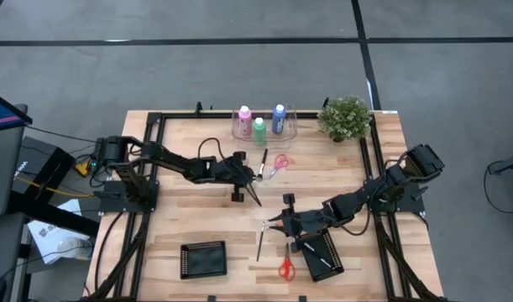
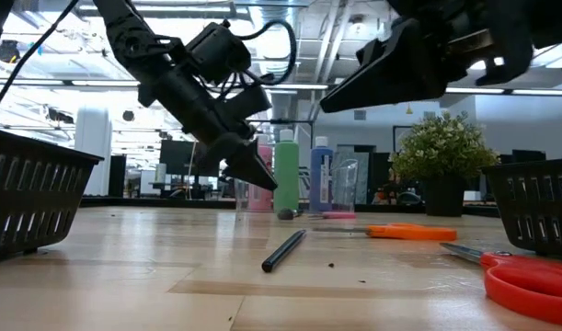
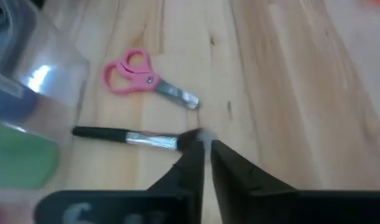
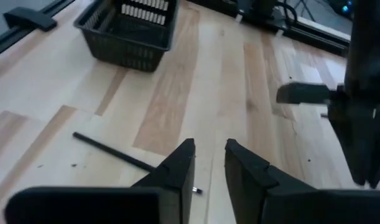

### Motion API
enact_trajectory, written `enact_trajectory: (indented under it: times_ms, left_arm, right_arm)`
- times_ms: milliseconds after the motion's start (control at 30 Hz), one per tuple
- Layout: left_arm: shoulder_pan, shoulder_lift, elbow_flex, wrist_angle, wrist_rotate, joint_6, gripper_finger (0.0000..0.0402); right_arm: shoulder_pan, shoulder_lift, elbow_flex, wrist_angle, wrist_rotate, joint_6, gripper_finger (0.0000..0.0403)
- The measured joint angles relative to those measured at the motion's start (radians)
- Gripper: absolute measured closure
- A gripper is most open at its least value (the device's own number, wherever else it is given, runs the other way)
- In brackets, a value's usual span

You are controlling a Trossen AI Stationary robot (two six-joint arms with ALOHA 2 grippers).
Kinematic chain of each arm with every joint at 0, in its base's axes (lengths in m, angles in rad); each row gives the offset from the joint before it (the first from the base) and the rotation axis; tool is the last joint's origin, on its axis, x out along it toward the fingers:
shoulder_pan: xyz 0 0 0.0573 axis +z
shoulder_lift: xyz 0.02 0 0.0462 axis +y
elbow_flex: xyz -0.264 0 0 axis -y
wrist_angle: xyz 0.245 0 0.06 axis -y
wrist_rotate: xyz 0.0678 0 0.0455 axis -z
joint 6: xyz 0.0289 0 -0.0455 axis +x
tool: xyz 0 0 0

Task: Pick & Place Paint Supplies
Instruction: Put the black paint brush into the right black bin

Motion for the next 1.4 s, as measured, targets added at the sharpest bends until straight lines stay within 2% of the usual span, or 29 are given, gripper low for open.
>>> enact_trajectory:
  times_ms: [133,200,300,400,500,667,867,933,1067,1133,1300,1400]
  left_arm:
    - [0.037,0.000,0.003,-0.040,0.029,0.131,0.0323]
    - [0.051,0.000,0.016,-0.086,0.053,0.145,0.0295]
    - [0.060,0.000,0.046,-0.150,0.062,0.147,0.0262]
    - [0.058,0.000,0.084,-0.211,0.069,0.167,0.0245]
    - [0.055,0.002,0.117,-0.260,0.085,0.233,0.0242]
    - [0.067,0.003,0.169,-0.332,0.088,0.379,0.0246]
    - [0.105,0.004,0.196,-0.349,0.119,0.529,0.0244]
    - [0.121,0.027,0.232,-0.356,0.124,0.439,0.0242]
    - [0.157,0.098,0.341,-0.357,0.125,-0.050,0.0243]
    - [0.160,0.125,0.386,-0.383,0.143,-0.225,0.0248]
    - [0.129,0.192,0.485,-0.509,0.166,-0.449,0.0260]
    - [0.119,0.242,0.510,-0.577,0.152,-0.525,0.0264]
  right_arm:
    - [-0.017,0.000,0.000,0.056,-0.046,0.035,0.0275]
    - [-0.032,0.000,0.000,0.134,-0.109,0.019,0.0240]
    - [-0.055,0.000,0.000,0.300,-0.262,-0.043,0.0187]
    - [-0.072,-0.006,-0.003,0.393,-0.322,-0.099,0.0155]
    - [-0.087,-0.066,-0.074,0.446,-0.327,-0.132,0.0149]
    - [-0.108,-0.207,-0.287,0.589,-0.313,-0.091,0.0156]
    - [-0.104,-0.365,-0.462,0.605,-0.253,-0.040,0.0159]
    - [-0.104,-0.400,-0.493,0.607,-0.250,-0.020,0.0159]
    - [-0.103,-0.433,-0.524,0.604,-0.242,0.018,0.0159]
    - [-0.097,-0.437,-0.525,0.598,-0.223,0.030,0.0159]
    - [-0.075,-0.431,-0.525,0.591,-0.215,0.038,0.0159]
    - [-0.055,-0.431,-0.525,0.584,-0.197,0.042,0.0159]
